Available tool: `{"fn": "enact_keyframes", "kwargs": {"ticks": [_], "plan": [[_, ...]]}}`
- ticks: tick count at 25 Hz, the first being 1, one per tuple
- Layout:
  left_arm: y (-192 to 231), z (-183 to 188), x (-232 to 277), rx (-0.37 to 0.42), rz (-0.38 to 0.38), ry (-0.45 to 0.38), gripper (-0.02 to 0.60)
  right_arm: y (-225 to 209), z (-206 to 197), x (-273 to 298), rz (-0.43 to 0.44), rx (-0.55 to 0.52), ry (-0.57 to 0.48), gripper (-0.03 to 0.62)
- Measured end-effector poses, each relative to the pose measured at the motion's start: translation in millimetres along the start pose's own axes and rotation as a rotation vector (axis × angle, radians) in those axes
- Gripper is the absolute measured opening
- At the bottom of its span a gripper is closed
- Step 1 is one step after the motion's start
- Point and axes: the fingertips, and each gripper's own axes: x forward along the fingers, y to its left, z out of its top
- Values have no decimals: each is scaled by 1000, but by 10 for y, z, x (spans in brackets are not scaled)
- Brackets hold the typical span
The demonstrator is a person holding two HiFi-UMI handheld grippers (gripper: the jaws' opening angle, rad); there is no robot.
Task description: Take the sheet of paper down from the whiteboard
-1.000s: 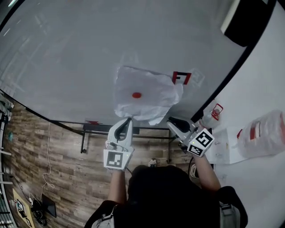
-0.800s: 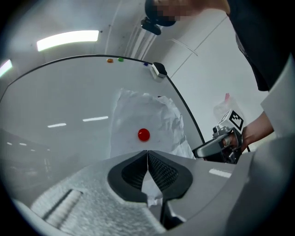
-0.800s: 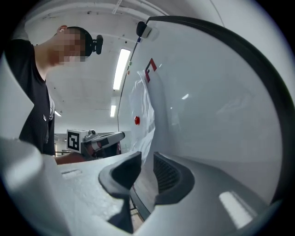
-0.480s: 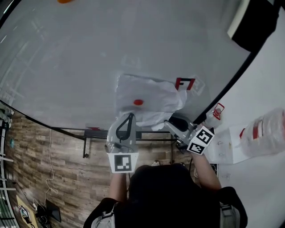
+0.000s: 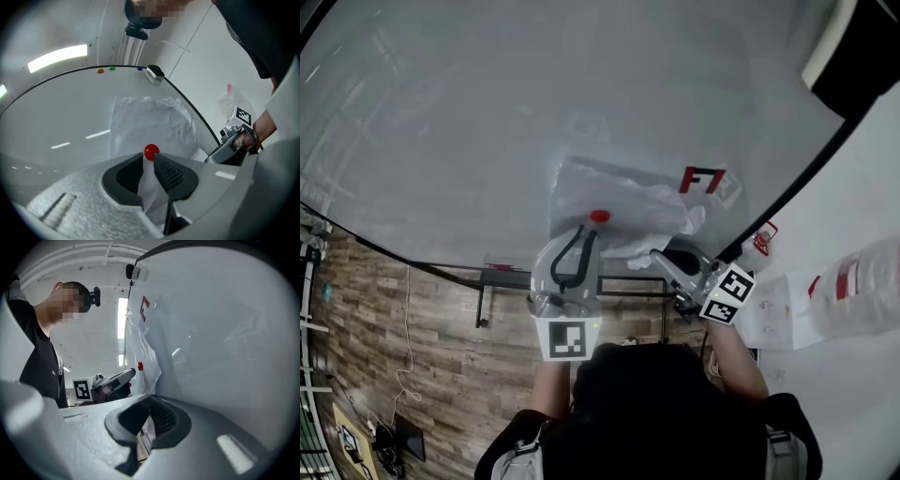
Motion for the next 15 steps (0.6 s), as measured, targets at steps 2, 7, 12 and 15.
{"fn": "enact_keyframes", "kwargs": {"ticks": [2,7,12,15], "plan": [[-30,16,30,2,-6,-2,77,-2,-13,4,4,1,3,5],[-92,77,116,60,5,-11,101,1,-27,15,11,12,-3,5],[-116,111,178,94,53,-26,126,22,-23,1,7,6,-5,4],[-128,78,222,87,51,-13,135,11,-23,-14,1,7,-6,5]]}}
